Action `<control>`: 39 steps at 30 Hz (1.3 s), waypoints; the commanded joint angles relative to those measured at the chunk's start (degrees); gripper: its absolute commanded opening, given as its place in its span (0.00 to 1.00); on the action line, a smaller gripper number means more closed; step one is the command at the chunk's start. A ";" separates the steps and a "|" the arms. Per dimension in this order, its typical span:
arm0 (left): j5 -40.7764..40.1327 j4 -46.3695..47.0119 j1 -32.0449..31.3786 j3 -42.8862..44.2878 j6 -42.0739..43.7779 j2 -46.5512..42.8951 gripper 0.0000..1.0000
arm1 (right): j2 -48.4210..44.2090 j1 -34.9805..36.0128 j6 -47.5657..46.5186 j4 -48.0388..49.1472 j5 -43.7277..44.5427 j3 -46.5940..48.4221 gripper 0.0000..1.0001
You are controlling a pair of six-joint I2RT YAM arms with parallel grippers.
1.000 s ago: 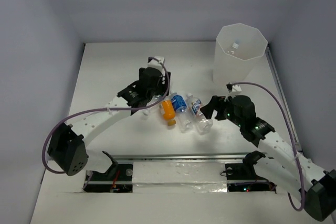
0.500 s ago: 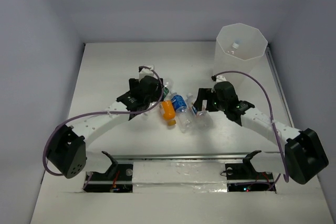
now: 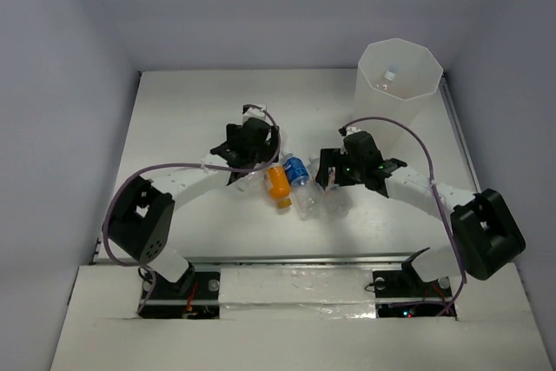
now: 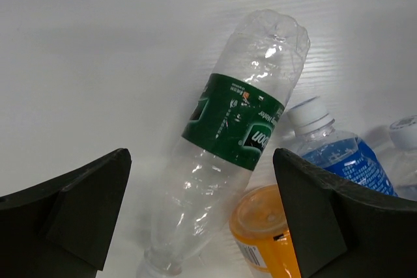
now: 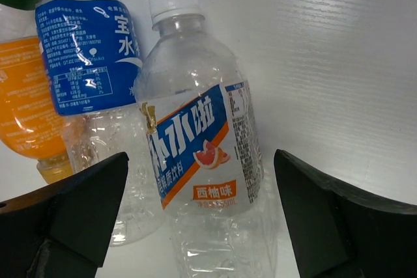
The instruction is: Put the plastic bottles in the bin
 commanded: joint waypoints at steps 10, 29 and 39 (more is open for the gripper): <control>4.58 7.65 2.74 4.57 4.42 6.41 0.90 | 5.36 0.39 1.41 -4.74 6.92 5.91 0.83; 12.57 12.22 4.41 5.27 4.07 10.37 0.91 | -9.58 0.39 1.76 -6.68 12.03 4.95 0.51; 12.32 12.31 5.46 6.41 4.16 14.41 0.85 | -22.75 0.39 -2.36 -7.72 5.88 13.70 0.51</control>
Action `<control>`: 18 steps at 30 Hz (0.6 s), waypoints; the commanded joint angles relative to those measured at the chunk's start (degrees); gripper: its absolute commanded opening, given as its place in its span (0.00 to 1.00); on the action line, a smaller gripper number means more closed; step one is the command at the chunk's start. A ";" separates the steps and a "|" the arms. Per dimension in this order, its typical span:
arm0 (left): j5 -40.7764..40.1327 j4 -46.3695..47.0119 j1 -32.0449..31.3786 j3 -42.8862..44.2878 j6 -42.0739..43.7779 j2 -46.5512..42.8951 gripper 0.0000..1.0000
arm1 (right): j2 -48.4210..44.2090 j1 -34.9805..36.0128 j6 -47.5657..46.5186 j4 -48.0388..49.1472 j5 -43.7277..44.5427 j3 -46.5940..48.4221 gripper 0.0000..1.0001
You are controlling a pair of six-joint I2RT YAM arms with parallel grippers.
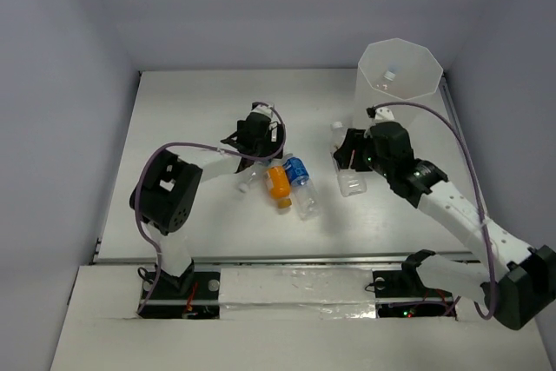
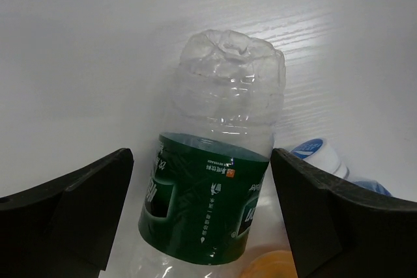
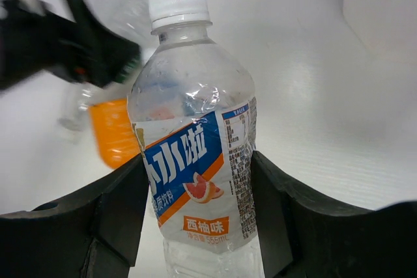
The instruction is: Put the plastic bottles in the bin
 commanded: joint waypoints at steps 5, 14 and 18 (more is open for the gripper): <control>-0.43 1.45 1.40 2.75 -0.26 1.61 0.78 | -8.27 0.39 -4.62 1.38 -2.25 17.58 0.50; -5.26 2.95 2.63 -0.59 -1.14 -2.78 0.60 | -0.72 -1.27 -9.81 7.09 22.76 29.61 0.48; -8.33 3.03 2.63 -2.70 -1.57 -6.47 0.59 | 5.52 -9.68 -9.20 10.16 24.04 34.89 0.48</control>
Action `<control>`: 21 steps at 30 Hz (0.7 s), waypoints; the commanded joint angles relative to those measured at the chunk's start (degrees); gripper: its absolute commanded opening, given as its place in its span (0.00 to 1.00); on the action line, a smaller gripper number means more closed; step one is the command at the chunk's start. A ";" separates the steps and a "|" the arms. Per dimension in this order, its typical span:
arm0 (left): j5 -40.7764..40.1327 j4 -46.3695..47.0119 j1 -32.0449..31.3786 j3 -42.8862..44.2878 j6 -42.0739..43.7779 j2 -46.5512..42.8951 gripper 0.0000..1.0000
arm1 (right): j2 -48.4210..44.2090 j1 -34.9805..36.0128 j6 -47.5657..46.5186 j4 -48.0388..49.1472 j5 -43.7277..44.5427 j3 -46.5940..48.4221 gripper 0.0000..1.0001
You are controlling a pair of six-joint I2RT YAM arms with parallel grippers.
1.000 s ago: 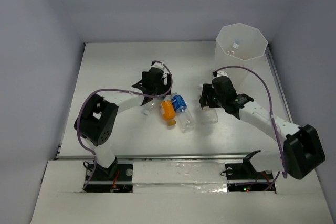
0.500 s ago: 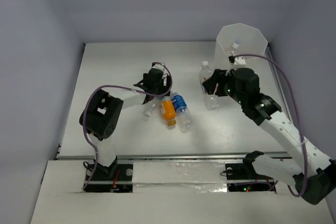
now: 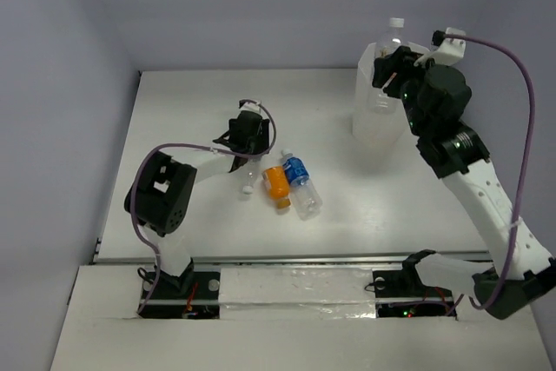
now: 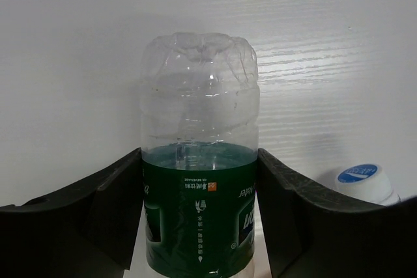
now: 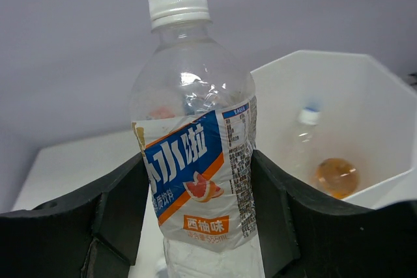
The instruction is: Put the plastic bottles in the bin
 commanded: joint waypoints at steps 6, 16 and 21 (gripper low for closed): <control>-8.14 1.92 0.08 -4.02 -1.80 -12.23 0.57 | 12.84 -11.15 -6.44 11.47 12.90 11.52 0.48; -11.49 3.85 0.08 -6.93 -3.47 -24.79 0.57 | 29.72 -13.78 -7.42 14.48 13.52 18.74 0.50; -6.23 4.81 0.08 -6.76 -5.66 -28.14 0.57 | 27.64 -13.78 -3.91 13.68 10.45 14.90 0.61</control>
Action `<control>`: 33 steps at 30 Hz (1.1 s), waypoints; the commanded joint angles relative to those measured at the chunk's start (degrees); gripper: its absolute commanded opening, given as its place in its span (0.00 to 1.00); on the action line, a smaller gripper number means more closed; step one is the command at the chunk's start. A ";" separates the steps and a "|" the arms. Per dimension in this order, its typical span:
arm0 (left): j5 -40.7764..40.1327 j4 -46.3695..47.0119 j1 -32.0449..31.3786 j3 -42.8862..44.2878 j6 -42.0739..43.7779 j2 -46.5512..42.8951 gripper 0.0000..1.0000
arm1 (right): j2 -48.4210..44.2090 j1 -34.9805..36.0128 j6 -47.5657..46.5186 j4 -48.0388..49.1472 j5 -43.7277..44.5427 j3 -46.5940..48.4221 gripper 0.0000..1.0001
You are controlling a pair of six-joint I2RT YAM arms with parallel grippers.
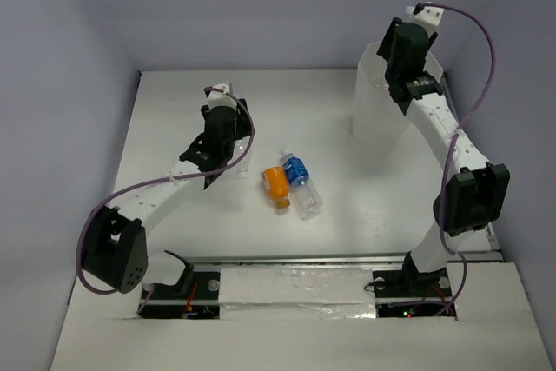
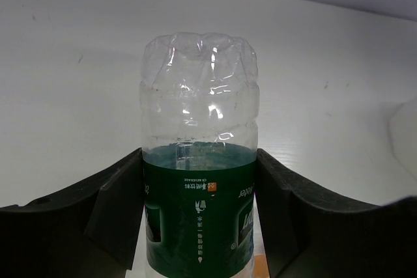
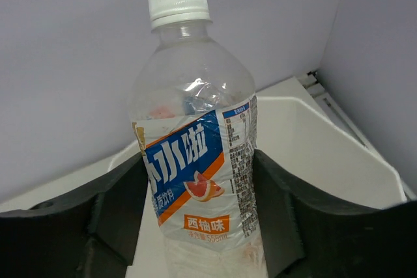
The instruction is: Put the plastic bottles in the bin
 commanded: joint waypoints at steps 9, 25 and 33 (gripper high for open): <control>5.65 5.53 -6.79 7.67 -1.49 -6.81 0.55 | -19.75 -0.30 6.37 7.04 -6.32 -12.02 0.86; 12.76 6.23 -12.16 26.83 -3.07 4.16 0.54 | -23.51 -0.30 9.26 4.84 -10.98 -16.33 0.59; 12.77 11.06 -15.15 43.17 -1.14 14.10 0.53 | -49.08 -0.30 18.22 8.01 -22.04 -37.75 0.18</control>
